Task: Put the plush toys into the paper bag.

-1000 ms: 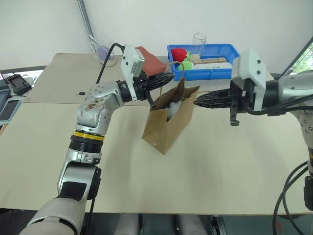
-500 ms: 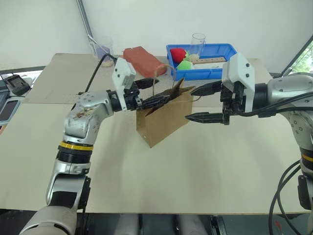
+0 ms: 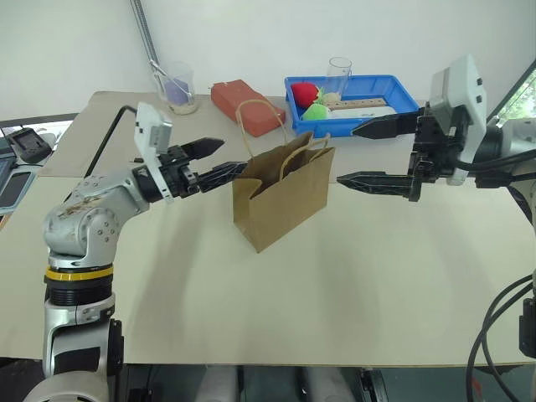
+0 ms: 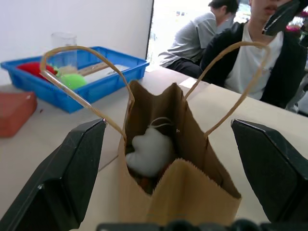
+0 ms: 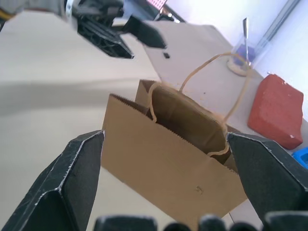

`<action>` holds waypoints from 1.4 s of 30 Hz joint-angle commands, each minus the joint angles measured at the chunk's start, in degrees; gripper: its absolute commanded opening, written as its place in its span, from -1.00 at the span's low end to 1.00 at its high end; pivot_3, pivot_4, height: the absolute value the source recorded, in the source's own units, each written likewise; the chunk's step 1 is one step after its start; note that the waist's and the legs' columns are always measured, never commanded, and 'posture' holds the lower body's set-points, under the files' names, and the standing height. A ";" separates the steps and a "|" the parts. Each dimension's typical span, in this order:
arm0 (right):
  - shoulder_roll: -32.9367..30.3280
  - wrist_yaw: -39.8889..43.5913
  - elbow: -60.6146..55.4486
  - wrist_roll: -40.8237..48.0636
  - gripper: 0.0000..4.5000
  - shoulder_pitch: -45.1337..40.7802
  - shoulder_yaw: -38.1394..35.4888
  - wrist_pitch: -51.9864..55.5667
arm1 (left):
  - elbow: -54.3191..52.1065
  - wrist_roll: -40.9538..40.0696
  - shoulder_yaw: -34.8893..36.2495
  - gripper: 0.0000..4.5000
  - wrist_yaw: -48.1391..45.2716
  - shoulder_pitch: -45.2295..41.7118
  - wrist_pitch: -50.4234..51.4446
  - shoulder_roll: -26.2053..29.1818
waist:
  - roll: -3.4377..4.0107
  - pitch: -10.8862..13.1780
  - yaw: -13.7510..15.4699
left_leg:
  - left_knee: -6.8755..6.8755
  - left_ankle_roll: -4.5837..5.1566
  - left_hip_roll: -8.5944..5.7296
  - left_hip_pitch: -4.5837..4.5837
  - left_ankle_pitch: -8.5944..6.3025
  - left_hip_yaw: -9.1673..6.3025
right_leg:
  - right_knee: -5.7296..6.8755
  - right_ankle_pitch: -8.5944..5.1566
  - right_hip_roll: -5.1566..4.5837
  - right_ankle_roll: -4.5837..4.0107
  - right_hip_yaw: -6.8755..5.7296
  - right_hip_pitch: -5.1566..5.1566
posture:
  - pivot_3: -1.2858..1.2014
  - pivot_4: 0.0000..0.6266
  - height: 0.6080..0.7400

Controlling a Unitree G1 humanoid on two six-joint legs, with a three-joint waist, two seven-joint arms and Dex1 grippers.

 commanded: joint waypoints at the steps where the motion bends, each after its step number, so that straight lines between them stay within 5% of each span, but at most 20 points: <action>1: -0.99 -1.88 -2.35 1.90 0.99 2.14 -4.04 1.17 | -3.48 -2.64 1.45 0.98 -2.61 3.65 -0.21 1.80 | 0.00 0.00 0.01 | 0.00 0.00 -0.01 0.00 0.00 0.01 | 0.01 0.00 -0.02 0.00 0.00 0.00 | 0.03 -0.52 1.00; 7: -1.75 -1.92 -7.52 8.36 0.99 6.79 -7.17 4.76 | 0.06 1.33 -1.21 0.98 -5.64 9.23 -6.51 1.92 | 0.01 0.00 0.07 | -0.02 0.00 0.00 -0.01 0.00 0.02 | -0.02 0.01 -0.01 -0.01 0.00 0.00 | 0.03 -0.52 1.00; 20: -5.22 -2.29 -12.82 15.73 0.99 11.69 -8.32 7.20 | 9.98 7.58 -8.08 0.98 -9.02 5.65 -16.54 -3.63 | 0.01 0.00 0.04 | 0.00 0.00 -0.01 0.09 0.00 0.05 | -0.04 0.03 0.00 -0.03 -0.01 0.13 | 0.03 -0.52 1.00; 34: -8.14 -3.00 -13.38 18.87 0.99 13.63 -8.81 7.37 | 5.61 10.08 -11.92 0.98 -12.49 7.32 -19.34 -2.84 | 0.00 0.00 0.13 | 0.00 0.00 0.01 0.10 0.00 0.04 | -0.06 0.03 0.01 -0.02 -0.02 0.15 | 0.03 -0.52 1.00; 42: -8.20 -3.70 -13.45 18.77 0.99 13.41 -7.87 7.09 | 3.28 12.35 -12.43 0.98 -4.91 8.77 -21.04 -7.87 | 0.00 0.00 0.14 | 0.00 0.00 0.01 0.10 0.00 0.04 | -0.05 0.03 0.00 -0.02 -0.02 0.15 | 0.03 -0.52 1.00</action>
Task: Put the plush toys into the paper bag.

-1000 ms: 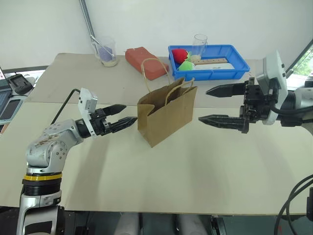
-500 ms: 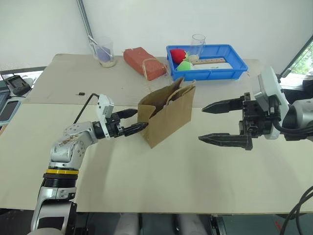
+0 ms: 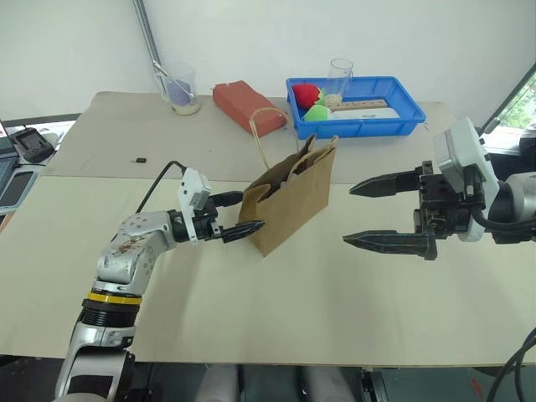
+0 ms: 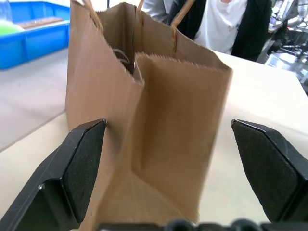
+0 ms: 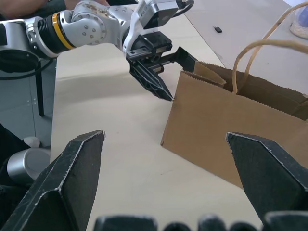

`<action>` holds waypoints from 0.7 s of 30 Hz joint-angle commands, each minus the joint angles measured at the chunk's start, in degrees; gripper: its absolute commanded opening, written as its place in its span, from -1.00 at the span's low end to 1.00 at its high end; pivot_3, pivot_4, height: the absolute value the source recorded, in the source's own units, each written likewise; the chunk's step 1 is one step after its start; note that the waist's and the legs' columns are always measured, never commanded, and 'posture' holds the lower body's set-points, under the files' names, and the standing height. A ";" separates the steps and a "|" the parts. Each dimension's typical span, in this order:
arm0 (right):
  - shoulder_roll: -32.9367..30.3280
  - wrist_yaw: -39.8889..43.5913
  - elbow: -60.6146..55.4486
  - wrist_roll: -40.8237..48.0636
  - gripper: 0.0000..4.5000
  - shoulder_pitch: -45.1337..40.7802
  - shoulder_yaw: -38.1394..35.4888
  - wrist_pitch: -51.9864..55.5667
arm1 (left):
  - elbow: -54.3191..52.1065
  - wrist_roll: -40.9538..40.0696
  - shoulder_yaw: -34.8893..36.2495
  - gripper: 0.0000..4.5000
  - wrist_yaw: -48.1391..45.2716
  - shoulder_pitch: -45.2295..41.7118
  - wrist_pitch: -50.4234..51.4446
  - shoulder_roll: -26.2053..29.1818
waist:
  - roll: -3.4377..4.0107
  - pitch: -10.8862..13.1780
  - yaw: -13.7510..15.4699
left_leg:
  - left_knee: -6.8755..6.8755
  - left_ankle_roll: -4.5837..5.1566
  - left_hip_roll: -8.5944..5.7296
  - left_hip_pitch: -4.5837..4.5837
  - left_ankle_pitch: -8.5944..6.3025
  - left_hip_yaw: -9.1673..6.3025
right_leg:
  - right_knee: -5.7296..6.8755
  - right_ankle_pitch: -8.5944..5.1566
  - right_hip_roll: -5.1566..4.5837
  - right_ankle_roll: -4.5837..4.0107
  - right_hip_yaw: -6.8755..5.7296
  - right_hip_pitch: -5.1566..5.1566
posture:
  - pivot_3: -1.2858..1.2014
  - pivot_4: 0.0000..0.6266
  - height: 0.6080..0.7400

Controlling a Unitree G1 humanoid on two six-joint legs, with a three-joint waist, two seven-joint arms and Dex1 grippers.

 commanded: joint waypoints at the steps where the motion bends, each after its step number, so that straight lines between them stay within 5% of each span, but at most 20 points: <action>1: -0.61 -0.36 -0.86 0.63 0.99 -0.53 -0.82 -0.62 | -3.12 0.97 0.07 0.98 4.04 0.48 -1.08 -2.04 | 0.00 0.00 0.00 | 0.00 0.00 0.00 0.00 0.00 0.00 | 0.00 0.00 0.00 0.00 0.00 0.00 | 0.03 -0.52 1.00; 9: -0.22 -0.82 -0.64 -1.48 0.99 -0.06 -0.21 -2.60 | -4.14 4.00 -1.53 0.98 12.19 1.04 -2.02 -7.70 | 0.01 0.00 0.04 | 0.00 0.00 -0.01 0.00 0.00 0.00 | 0.00 0.00 0.00 0.00 0.00 0.00 | 0.03 -0.52 1.00; 12: -0.34 -0.66 -0.73 -1.64 1.00 0.34 -0.30 -2.89 | -3.97 5.54 -2.51 0.67 13.12 1.49 -3.38 -8.92 | 0.00 0.00 0.10 | 0.02 0.00 -0.02 -0.01 0.00 0.00 | -0.01 0.01 0.00 0.02 0.00 0.02 | 0.03 -0.52 1.00; 20: -0.37 -0.89 -1.27 -2.20 1.00 2.00 -1.01 -3.83 | -1.70 6.46 -3.54 -0.97 12.45 0.30 -4.43 -9.63 | 0.01 0.00 0.08 | 0.01 0.00 -0.03 0.02 0.00 0.00 | 0.01 0.01 0.00 0.02 0.01 0.03 | 0.03 -0.52 1.00; 21: -0.28 -1.24 -1.37 -2.62 1.00 2.27 -1.32 -4.16 | -1.12 6.32 -3.33 -0.97 11.76 -0.06 -4.62 -9.36 | 0.00 0.00 0.08 | 0.01 0.00 -0.03 0.01 0.00 0.00 | 0.00 0.01 0.00 0.02 0.01 0.03 | 0.03 -0.52 1.00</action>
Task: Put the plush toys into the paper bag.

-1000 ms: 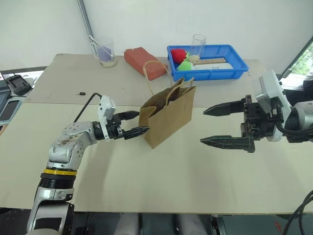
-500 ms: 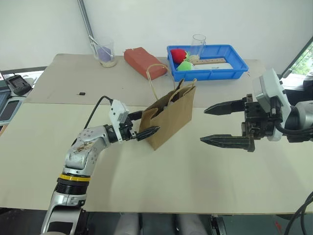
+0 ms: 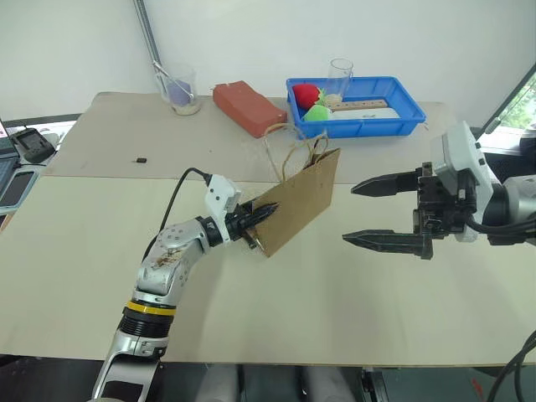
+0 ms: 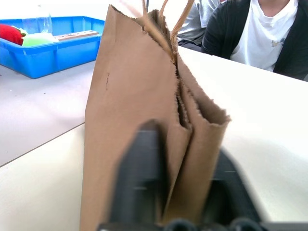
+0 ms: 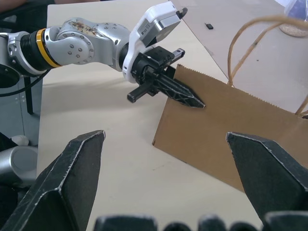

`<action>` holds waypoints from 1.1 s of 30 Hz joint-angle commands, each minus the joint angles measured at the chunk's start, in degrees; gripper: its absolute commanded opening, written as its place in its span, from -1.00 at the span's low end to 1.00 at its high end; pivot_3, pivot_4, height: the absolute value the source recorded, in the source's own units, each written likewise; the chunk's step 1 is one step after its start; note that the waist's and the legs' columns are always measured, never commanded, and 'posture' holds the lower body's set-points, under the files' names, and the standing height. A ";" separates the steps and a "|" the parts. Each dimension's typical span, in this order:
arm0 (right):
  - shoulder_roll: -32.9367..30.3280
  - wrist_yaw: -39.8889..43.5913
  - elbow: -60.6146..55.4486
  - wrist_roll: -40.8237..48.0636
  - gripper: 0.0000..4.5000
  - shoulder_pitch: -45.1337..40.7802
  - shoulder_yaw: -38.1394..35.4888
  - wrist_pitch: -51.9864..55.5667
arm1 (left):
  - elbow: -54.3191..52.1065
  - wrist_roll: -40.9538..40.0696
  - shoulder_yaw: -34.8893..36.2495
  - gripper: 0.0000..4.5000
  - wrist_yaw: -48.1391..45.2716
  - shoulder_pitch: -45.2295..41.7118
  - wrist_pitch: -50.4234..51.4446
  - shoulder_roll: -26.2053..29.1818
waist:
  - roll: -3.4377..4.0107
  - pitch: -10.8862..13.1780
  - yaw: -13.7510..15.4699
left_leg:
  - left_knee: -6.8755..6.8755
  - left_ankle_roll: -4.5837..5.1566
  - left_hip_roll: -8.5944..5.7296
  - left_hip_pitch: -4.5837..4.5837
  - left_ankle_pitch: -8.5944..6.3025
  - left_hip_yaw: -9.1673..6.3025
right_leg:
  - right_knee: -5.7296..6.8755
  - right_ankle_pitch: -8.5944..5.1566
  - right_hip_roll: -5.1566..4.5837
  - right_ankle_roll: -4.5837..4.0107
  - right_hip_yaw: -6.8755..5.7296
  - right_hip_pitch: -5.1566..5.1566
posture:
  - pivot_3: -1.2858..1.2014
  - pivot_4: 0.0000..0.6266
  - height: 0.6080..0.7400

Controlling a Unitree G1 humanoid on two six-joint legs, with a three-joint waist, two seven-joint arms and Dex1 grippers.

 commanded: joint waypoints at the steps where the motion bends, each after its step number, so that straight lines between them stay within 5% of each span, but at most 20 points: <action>1: -0.14 -1.12 -1.16 -1.14 1.00 0.55 -2.27 -2.43 | 0.73 -0.49 0.40 -0.97 -2.13 -1.95 -1.73 0.73 | 0.00 0.00 0.02 | 0.00 0.00 0.00 0.00 0.00 0.00 | 0.00 0.00 0.00 0.00 0.00 0.00 | 0.03 -0.52 1.00; 7: -2.40 -0.29 -2.99 -3.05 1.00 6.55 -7.88 -4.31 | 1.99 -6.11 1.86 -0.97 -13.36 -5.26 1.31 5.76 | 0.00 0.00 -0.01 | 0.00 0.00 0.00 -0.02 0.00 0.00 | 0.00 0.00 0.01 0.00 -0.01 -0.02 | 0.03 -0.52 1.00; 16: -5.91 7.74 -6.48 -5.26 1.00 25.49 -27.71 -3.46 | 4.50 -9.28 -2.31 -0.97 -30.90 -10.32 6.20 13.52 | 0.00 0.00 0.49 | 0.01 0.02 -0.03 0.02 -0.01 0.02 | -0.07 -0.01 0.00 0.02 -0.02 0.09 | 0.03 -0.52 1.00; 27: -4.46 6.37 -8.77 -5.04 1.00 32.64 -30.84 -3.81 | 17.98 -2.31 -8.00 -0.97 -40.09 -15.75 -1.74 12.33 | 0.00 0.00 -0.12 | 0.04 0.02 0.00 0.13 0.00 0.05 | -0.03 -0.01 0.07 0.03 0.03 0.18 | 0.03 -0.52 1.00; 31: -4.65 4.37 -7.88 -3.06 1.00 30.72 -29.65 -2.86 | 19.52 -0.97 -6.63 -0.45 -39.84 -16.99 -4.89 12.13 | -0.01 0.00 -0.10 | 0.04 0.02 0.00 0.12 0.00 0.04 | -0.02 -0.01 0.07 0.03 0.04 0.17 | 0.03 -0.52 1.00; 33: -4.86 4.17 -7.31 -3.09 1.00 29.73 -28.40 -3.65 | 18.81 -1.19 -5.87 0.02 -40.13 -16.97 -5.11 12.51 | -0.01 0.00 -0.09 | 0.04 0.02 0.00 0.11 0.00 0.05 | -0.02 -0.01 0.07 0.03 0.04 0.16 | 0.03 -0.52 1.00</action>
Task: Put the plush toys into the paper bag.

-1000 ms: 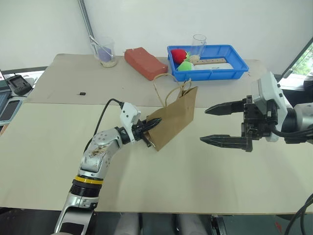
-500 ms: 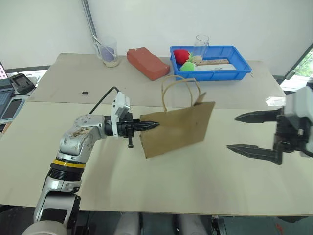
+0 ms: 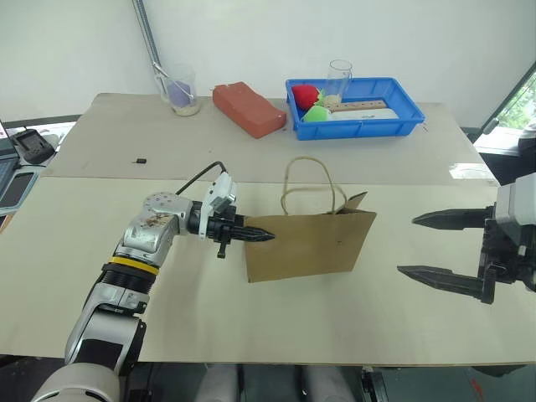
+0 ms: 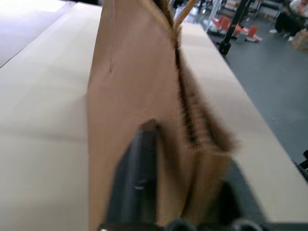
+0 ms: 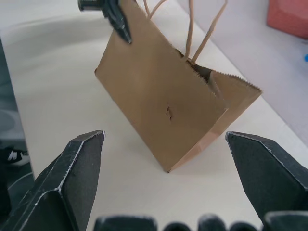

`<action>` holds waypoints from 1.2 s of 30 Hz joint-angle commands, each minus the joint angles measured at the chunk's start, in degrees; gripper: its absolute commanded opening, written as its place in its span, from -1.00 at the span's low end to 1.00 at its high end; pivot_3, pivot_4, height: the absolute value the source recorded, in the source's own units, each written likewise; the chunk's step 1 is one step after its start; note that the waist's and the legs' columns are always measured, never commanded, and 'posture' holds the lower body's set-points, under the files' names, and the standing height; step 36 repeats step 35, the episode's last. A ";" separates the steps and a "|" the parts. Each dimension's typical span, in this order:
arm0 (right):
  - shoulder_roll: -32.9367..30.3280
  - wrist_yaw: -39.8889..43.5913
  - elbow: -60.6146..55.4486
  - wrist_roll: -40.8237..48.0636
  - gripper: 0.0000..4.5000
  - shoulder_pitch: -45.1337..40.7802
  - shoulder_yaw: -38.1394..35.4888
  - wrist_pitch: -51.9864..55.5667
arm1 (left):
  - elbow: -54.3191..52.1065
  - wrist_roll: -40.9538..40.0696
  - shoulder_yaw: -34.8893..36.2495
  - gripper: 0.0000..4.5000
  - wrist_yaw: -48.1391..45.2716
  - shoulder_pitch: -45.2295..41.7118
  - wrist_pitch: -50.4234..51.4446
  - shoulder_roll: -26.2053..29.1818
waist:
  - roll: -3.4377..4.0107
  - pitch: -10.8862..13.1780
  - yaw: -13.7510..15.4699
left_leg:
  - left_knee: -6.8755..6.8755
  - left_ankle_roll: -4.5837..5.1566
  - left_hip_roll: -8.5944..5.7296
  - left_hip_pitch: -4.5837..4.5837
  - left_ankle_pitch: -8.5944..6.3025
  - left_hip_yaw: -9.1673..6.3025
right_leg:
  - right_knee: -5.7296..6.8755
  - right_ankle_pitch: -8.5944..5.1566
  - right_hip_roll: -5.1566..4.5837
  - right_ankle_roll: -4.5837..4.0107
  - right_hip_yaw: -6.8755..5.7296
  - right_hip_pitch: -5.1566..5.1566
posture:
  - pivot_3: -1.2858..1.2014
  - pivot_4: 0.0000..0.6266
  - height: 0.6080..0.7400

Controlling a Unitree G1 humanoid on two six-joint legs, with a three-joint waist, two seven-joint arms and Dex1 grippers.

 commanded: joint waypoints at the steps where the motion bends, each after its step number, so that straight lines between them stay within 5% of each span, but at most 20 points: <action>1: -0.88 -0.39 0.98 0.68 1.00 -1.84 0.59 -1.29 | -2.16 -0.15 1.93 0.19 -0.67 -0.89 -1.39 1.11 | 0.00 0.00 0.01 | 0.00 0.00 0.00 0.00 0.00 -0.01 | 0.00 0.00 0.00 0.00 0.00 0.00 | 0.03 -0.52 1.00; 5: -3.25 3.17 5.34 -2.60 1.00 -4.11 4.11 -5.87 | -5.89 -0.28 3.45 0.98 0.11 0.74 -2.44 3.01 | 0.00 0.00 -0.10 | 0.00 0.00 0.01 -0.01 0.00 0.01 | 0.01 0.00 0.00 0.00 0.01 -0.03 | 0.03 -0.52 1.00; 19: -14.37 21.69 30.21 -10.43 1.00 -18.65 16.84 -22.04 | -29.85 -0.27 19.85 0.98 12.03 16.81 7.59 24.86 | 0.05 0.03 -0.55 | -0.06 0.02 0.26 0.10 -0.02 0.14 | 0.00 0.01 0.04 -0.02 0.05 -0.09 | 0.03 -0.52 1.00; 36: -10.15 23.57 36.48 -15.08 1.00 -23.71 23.55 -28.43 | -38.13 -5.62 26.04 0.98 17.26 23.61 15.53 29.18 | 0.07 0.04 -0.13 | -0.06 0.01 0.25 0.08 -0.02 0.23 | -0.01 0.01 0.03 -0.03 0.05 -0.12 | 0.03 -0.52 1.00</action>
